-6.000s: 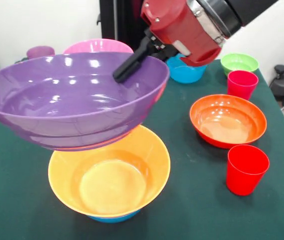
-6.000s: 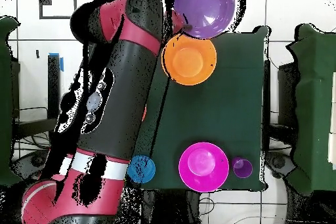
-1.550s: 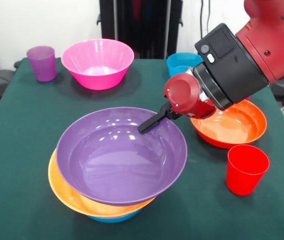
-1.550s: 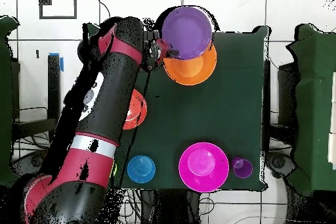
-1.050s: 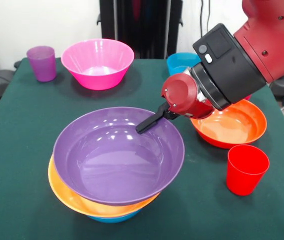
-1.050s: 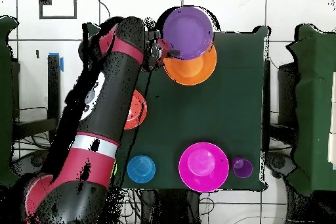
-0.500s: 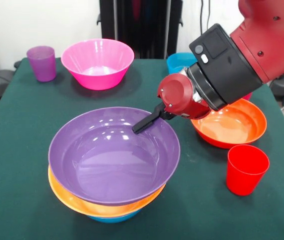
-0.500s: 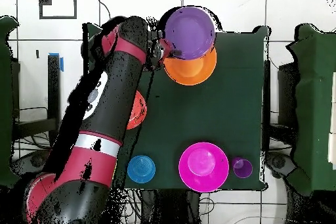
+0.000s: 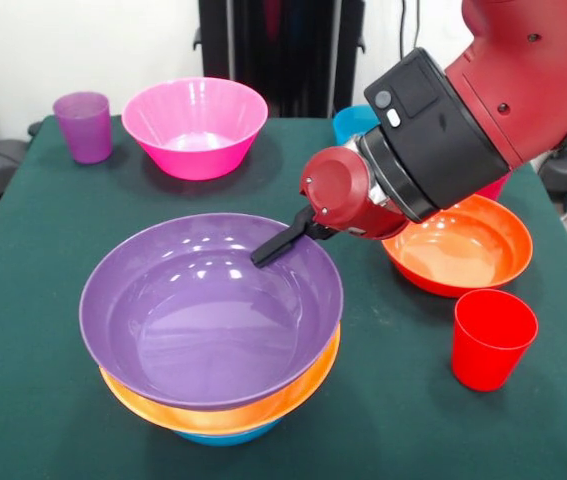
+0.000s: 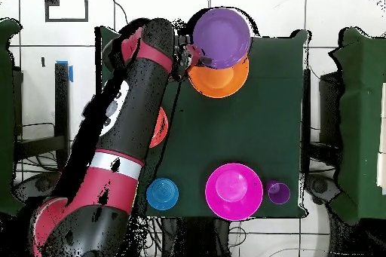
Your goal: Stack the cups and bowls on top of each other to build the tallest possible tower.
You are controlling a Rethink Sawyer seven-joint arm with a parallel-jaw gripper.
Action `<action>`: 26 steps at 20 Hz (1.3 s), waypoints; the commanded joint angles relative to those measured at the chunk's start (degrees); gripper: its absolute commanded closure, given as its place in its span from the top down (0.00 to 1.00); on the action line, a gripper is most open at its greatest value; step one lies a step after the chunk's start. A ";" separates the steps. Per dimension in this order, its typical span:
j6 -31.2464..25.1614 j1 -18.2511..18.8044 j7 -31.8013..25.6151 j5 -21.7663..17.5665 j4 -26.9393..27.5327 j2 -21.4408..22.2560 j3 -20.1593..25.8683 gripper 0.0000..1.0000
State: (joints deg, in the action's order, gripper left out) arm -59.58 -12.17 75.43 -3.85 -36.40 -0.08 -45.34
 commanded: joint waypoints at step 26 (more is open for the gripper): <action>1.71 0.44 -1.94 -1.55 -0.46 0.50 7.37 0.00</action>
State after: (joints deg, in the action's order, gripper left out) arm -59.58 -12.02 75.43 -3.85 -36.40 -0.19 -45.33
